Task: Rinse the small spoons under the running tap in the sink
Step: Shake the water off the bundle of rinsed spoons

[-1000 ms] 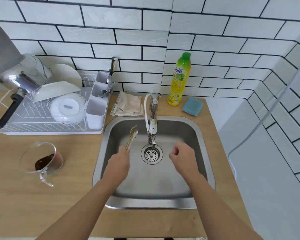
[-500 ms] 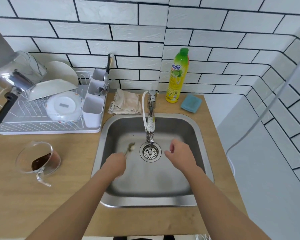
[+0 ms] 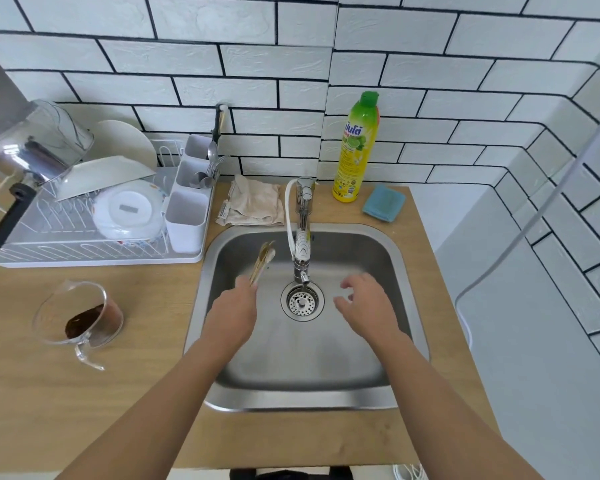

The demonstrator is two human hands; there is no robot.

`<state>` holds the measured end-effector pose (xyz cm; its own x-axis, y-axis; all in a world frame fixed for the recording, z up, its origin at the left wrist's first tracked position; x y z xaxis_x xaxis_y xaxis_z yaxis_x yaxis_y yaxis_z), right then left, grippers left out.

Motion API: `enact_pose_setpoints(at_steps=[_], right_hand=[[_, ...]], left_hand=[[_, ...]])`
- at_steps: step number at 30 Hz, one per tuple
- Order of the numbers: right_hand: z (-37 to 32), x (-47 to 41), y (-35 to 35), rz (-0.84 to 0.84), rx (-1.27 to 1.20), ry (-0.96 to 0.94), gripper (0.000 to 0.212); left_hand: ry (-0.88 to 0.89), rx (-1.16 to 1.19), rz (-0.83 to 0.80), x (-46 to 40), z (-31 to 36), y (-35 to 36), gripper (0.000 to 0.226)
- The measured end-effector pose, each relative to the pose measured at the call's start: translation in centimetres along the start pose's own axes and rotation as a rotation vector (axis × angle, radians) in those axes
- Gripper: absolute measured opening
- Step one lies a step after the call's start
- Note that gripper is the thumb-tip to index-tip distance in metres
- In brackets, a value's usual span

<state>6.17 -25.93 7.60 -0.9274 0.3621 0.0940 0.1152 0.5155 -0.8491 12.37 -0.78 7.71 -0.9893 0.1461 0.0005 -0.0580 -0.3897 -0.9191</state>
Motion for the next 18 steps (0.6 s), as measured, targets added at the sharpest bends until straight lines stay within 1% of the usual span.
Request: enact_pose_setpoints(at_steps=[1, 2, 3, 5, 6, 7, 8, 9, 10, 11, 12, 13, 14, 15, 16, 17, 18], right_hand=[[-0.3, -0.1, -1.1, 0.100, -0.038, -0.014, 0.013], [-0.7, -0.1, -2.1, 0.190, -0.062, -0.041, 0.009], [-1.2, 0.0, -3.0, 0.267, -0.078, -0.074, 0.013], [-1.8, 0.1, -4.5, 0.371, -0.109, -0.123, 0.015], [-2.0, 0.1, -5.0, 0.409, -0.119, -0.136, 0.015], [-1.9, 0.0, -5.2, 0.415, -0.129, -0.136, 0.014], [-1.4, -0.4, -4.8, 0.367, -0.133, -0.109, 0.012], [-1.0, -0.8, -3.6, 0.231, -0.097, -0.070, 0.010], [-0.4, -0.8, -1.6, 0.017, -0.017, -0.016, 0.025], [0.5, -0.4, 0.5, -0.198, 0.070, 0.030, 0.048], [1.3, 0.3, 1.9, -0.328, 0.127, 0.060, 0.063], [1.5, 0.3, 2.2, -0.323, 0.132, 0.069, 0.063], [1.3, 0.1, 1.6, -0.229, 0.082, 0.066, 0.048], [0.9, -0.2, 0.5, -0.094, 0.028, 0.046, 0.029], [0.4, -0.2, -0.7, 0.025, -0.007, 0.024, 0.017], [0.2, -0.1, -1.5, 0.130, -0.041, 0.015, 0.018], [0.2, 0.0, -2.1, 0.210, -0.079, 0.015, 0.022]], left_hand=[[0.044, 0.084, 0.086, 0.2, 0.6, -0.8, 0.027], [0.068, 0.161, 0.155, 0.3, 1.0, -1.7, 0.028], [0.077, 0.220, 0.199, 0.5, 1.3, -2.4, 0.029], [0.088, 0.274, 0.255, 0.7, 1.6, -3.0, 0.029], [0.076, 0.262, 0.259, 0.7, 1.7, -2.9, 0.028], [0.055, 0.216, 0.223, 0.5, 1.5, -2.4, 0.026], [0.010, 0.122, 0.117, 0.0, 0.8, -1.2, 0.022], [-0.067, 0.017, -0.078, -0.2, -0.1, 0.5, 0.015], [-0.151, -0.082, -0.317, 0.3, -1.1, 2.1, 0.015], [-0.211, -0.148, -0.500, 1.2, -1.9, 3.2, 0.018], [-0.239, -0.194, -0.580, 1.8, -2.4, 3.5, 0.020], [-0.235, -0.231, -0.556, 1.8, -2.6, 3.3, 0.021], [-0.196, -0.208, -0.447, 1.2, -2.2, 2.8, 0.018], [-0.140, -0.117, -0.287, 0.5, -1.3, 1.9, 0.016], [-0.098, 0.016, -0.122, 0.1, -0.6, 0.8, 0.020], [-0.044, 0.139, 0.025, 0.0, 0.3, -0.2, 0.024], [-0.002, 0.204, 0.119, 0.1, 0.8, -0.8, 0.027]])
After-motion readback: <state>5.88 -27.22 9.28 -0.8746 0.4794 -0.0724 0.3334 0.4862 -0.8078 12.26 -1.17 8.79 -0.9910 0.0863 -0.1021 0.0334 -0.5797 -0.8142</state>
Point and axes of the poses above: each hand's wrist, its own x-axis away from the middle knuckle, its own y-axis out of the palm, z = x × y, the point moved 9 cm from there along -x, towards the middle knuckle, and after that the axes turned 5 degrees about z, right-handed, at the moved point
